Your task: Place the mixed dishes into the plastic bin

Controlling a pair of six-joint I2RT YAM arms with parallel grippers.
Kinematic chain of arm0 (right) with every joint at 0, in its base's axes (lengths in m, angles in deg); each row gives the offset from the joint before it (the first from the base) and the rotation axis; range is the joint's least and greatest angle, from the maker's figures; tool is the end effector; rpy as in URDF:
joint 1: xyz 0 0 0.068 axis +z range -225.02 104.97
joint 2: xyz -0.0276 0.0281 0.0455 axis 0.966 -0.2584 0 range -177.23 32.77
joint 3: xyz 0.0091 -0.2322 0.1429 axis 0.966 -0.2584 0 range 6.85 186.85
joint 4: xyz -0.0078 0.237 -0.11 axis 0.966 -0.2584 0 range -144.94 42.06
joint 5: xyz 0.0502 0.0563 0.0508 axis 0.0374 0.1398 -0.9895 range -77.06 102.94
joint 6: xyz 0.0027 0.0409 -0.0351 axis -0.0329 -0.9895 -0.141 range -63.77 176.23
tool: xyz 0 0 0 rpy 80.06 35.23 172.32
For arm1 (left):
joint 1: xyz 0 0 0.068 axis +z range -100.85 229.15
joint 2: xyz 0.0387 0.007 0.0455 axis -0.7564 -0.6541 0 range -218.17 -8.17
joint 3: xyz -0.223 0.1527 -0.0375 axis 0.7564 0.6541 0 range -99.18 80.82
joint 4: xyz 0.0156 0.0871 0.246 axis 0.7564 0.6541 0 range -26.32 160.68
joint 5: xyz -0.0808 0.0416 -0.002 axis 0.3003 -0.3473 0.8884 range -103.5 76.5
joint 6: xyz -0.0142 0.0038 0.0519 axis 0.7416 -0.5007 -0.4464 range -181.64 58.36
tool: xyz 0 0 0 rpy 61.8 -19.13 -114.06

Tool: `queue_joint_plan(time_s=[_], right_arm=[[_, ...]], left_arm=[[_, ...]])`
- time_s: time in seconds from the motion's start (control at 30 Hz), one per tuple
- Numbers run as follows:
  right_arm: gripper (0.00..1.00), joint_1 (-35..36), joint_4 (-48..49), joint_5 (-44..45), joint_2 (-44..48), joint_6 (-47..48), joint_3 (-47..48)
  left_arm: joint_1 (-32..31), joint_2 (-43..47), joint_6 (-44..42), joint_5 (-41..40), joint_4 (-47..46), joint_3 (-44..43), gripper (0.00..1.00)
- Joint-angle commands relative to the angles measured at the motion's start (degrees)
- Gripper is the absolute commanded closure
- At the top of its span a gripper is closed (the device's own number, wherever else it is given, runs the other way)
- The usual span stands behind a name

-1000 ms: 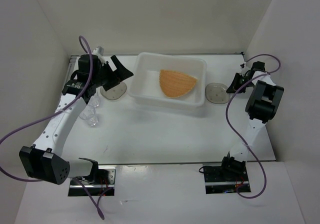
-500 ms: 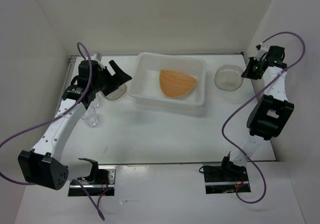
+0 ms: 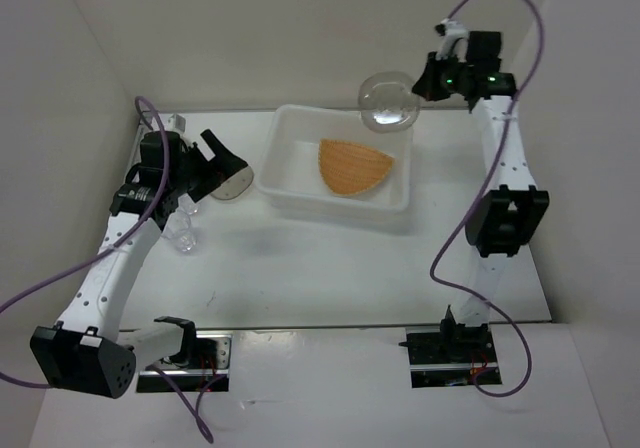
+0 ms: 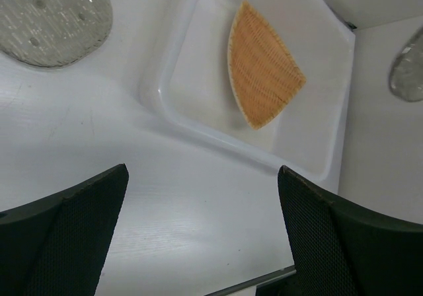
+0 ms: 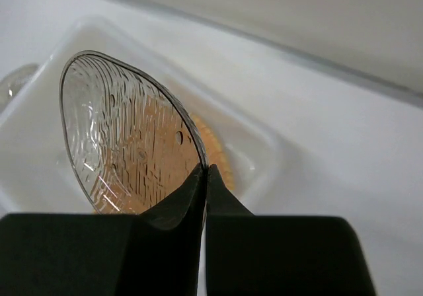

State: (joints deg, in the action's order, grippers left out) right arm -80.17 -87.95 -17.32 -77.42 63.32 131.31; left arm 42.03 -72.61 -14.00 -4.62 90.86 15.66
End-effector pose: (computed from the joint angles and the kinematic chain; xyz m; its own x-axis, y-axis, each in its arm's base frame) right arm 0.4280 -0.0206 0.4342 -0.3830 -0.0725 -0.9209 -0.4251 0.8989 0.1061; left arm 0.2454 -0.0362 0.3661 -0.4897 -0.6746 -0.5524 -0.1518 0.6899 -0.7078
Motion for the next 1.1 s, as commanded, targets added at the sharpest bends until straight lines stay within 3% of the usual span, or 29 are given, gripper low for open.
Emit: queue_joint_plan(time_s=[0.0, 0.27, 0.57, 0.67, 0.7, 0.77, 0.8, 0.87, 0.9, 1.03, 1.07], right_arm=[[1.00, 8.82, -4.46, 3.26, -5.20, 0.20, 0.34], [1.00, 16.22, -2.71, 7.40, -16.71, 0.20, 0.86], [0.96, 15.00, -2.09, 13.03, -22.08, 0.73, -1.15], [0.76, 14.99, -2.09, 13.03, -22.08, 1.87, -1.68], [0.56, 14.99, -2.09, 13.03, -22.08, 1.87, -1.68], [0.36, 14.47, -3.84, 12.51, -22.08, 1.87, -0.81], [0.21, 14.46, -3.85, 12.51, -21.30, 1.09, 0.59], [0.07, 13.94, -4.64, 11.38, -20.07, 0.03, 1.83], [0.02, 13.94, -5.34, 11.36, -18.41, 0.03, 2.97], [0.02, 13.41, -7.53, 9.87, -13.92, 1.87, 4.12], [0.02, 13.41, -7.54, 9.87, -12.78, 3.70, 2.81]], left_arm=[[1.48, -0.51, -2.81, 0.17, 3.65, -3.65, 0.00], [5.88, 9.24, -0.89, -1.15, 4.99, 0.74, 0.00], [8.43, 17.95, 2.11, -1.68, 9.30, 5.04, 0.00], [8.43, 18.48, 3.51, -1.15, 9.30, 7.15, 0.00], [8.43, 17.61, 3.52, -0.63, 8.69, 7.68, 0.00], [8.43, 15.94, 3.52, -0.10, 7.63, 8.21, 0.00], [8.43, 12.97, 3.52, -0.10, 7.63, 8.21, 0.00], [8.43, 8.75, 0.98, -0.71, 7.01, 6.11, 0.00], [8.43, 3.59, 0.27, -2.28, 6.49, 3.15, 0.00], [10.27, -13.04, -5.96, -1.07, 5.78, -6.35, 0.00], [11.24, -20.82, -8.41, -1.06, 6.82, -13.86, 0.00]])
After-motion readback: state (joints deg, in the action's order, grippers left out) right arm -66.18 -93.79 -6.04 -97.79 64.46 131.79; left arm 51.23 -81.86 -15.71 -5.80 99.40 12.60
